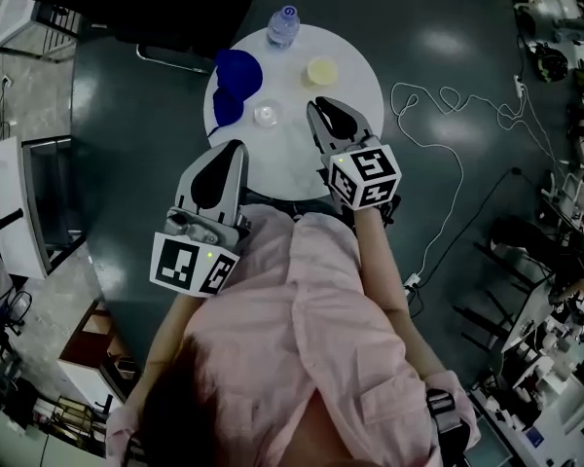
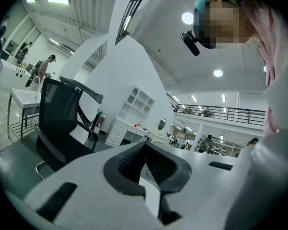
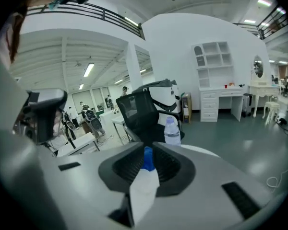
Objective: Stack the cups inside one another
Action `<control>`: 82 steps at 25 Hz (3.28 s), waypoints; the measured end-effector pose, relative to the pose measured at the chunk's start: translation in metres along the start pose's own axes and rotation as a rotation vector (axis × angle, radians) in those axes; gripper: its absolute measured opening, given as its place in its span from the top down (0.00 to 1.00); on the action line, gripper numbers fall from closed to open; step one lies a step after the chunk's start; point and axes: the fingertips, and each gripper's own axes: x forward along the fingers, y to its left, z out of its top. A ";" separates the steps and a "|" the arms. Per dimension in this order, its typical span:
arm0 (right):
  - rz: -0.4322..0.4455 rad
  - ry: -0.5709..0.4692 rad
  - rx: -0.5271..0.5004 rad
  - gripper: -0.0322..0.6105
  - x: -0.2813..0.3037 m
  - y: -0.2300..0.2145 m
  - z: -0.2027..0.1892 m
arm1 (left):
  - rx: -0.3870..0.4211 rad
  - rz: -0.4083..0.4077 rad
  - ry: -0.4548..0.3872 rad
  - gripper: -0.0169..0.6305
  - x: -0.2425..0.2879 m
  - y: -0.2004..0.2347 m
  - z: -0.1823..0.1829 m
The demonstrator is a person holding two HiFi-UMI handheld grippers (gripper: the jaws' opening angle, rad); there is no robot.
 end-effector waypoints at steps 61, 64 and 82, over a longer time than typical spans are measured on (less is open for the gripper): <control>0.110 0.489 0.016 0.88 0.095 0.012 -0.135 | 0.009 -0.008 0.024 0.95 0.008 0.006 -0.001; 0.111 0.476 0.027 0.88 0.094 0.013 -0.132 | 0.012 -0.007 0.023 0.95 0.007 0.005 -0.002; 0.104 0.417 0.079 0.88 0.090 0.010 -0.119 | 0.018 -0.014 0.017 0.95 0.006 0.002 -0.001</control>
